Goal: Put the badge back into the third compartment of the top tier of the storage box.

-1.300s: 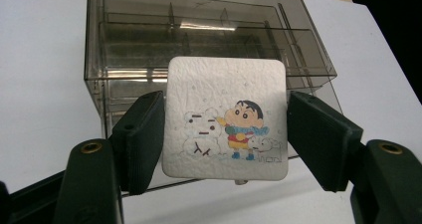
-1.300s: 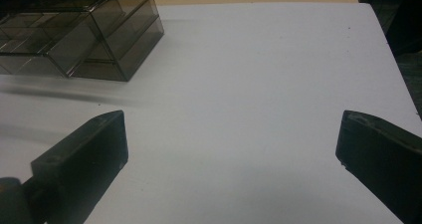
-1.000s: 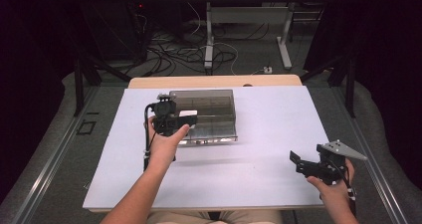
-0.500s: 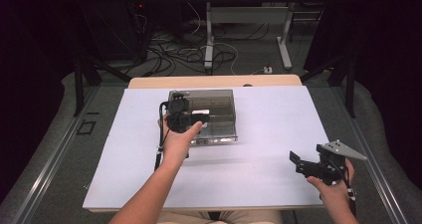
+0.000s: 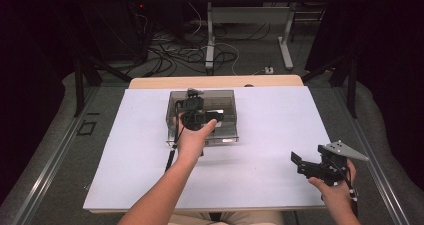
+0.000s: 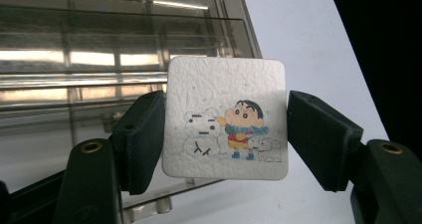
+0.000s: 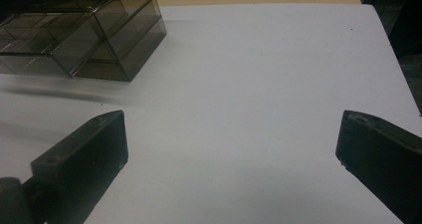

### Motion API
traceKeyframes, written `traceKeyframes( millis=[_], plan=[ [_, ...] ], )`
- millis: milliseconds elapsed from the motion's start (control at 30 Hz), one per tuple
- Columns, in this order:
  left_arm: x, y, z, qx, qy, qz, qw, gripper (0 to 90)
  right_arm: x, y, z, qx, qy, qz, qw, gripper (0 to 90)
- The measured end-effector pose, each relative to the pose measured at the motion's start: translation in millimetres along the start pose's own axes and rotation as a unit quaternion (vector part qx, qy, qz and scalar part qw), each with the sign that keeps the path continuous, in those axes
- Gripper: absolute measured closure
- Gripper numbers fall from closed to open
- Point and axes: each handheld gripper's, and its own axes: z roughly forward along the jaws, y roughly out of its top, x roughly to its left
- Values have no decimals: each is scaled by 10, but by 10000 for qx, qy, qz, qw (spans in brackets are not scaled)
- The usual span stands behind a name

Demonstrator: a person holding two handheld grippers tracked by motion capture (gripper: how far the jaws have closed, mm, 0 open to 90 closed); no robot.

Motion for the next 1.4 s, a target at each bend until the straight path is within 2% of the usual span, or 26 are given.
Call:
traceKeyframes(
  millis=[300,600,767,867,1400],
  plan=[
    [-67,16,74,103,-66,-65,9999,331,-5,-2,5,-16,25,-37,10000,0],
    [-91,-7,135,186,-50,-20,9998,331,1,-5,11,-22,56,24,10000,0],
    [-103,-12,146,192,-59,-43,9998,331,0,-4,8,-4,48,-6,10000,0],
    [-132,-47,195,242,-34,9,9997,331,-1,-4,7,-4,46,-18,10000,0],
    [-134,-96,282,313,21,-28,9995,331,-1,0,6,40,57,-60,10000,0]
  ],
)
